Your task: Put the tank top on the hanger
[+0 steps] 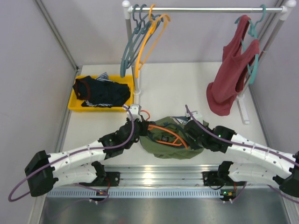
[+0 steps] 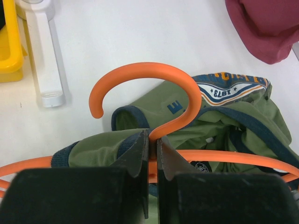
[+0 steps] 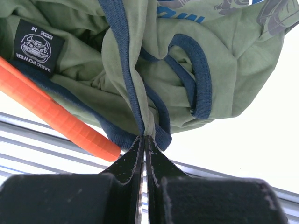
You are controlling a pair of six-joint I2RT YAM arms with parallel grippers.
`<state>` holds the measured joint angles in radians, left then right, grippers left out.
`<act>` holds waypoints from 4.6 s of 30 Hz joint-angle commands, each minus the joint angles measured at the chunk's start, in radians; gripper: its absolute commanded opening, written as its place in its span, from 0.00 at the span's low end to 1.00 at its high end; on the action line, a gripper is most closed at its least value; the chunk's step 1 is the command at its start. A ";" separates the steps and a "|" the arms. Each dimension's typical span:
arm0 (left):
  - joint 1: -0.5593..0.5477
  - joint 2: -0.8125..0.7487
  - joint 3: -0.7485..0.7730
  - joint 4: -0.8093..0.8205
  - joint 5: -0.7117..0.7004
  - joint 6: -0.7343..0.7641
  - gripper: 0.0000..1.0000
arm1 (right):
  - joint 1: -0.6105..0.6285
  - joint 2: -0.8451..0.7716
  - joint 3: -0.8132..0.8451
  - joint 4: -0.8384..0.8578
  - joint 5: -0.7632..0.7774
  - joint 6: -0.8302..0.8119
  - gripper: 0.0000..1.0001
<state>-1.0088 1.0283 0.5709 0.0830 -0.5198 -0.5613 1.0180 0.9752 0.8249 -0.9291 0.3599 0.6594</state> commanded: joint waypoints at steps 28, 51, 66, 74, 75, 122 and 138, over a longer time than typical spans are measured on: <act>-0.007 0.064 0.112 0.066 -0.062 -0.003 0.00 | 0.050 0.106 0.261 0.087 -0.016 -0.020 0.00; -0.157 0.073 0.218 0.078 -0.181 0.073 0.00 | 0.050 0.206 0.531 0.119 0.010 -0.147 0.08; -0.206 0.018 0.268 0.012 -0.180 0.138 0.00 | -0.024 -0.050 0.410 0.137 -0.176 -0.320 0.46; -0.206 -0.010 0.294 -0.015 -0.100 0.149 0.00 | -0.016 -0.138 0.356 0.145 -0.282 -0.376 0.51; -0.206 -0.014 0.305 -0.026 -0.098 0.147 0.00 | -0.009 -0.127 0.356 0.145 -0.282 -0.388 0.51; -0.194 0.199 0.960 -0.120 0.017 0.437 0.58 | 0.048 -0.172 0.598 0.132 0.269 -0.323 0.00; -0.192 0.075 0.974 -0.203 -0.020 0.434 0.58 | -0.208 0.235 1.217 -0.028 0.153 -0.446 0.00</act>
<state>-1.2041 1.1229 1.5280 -0.1032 -0.5220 -0.1390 0.8783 1.2060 1.9610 -0.9619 0.6003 0.2276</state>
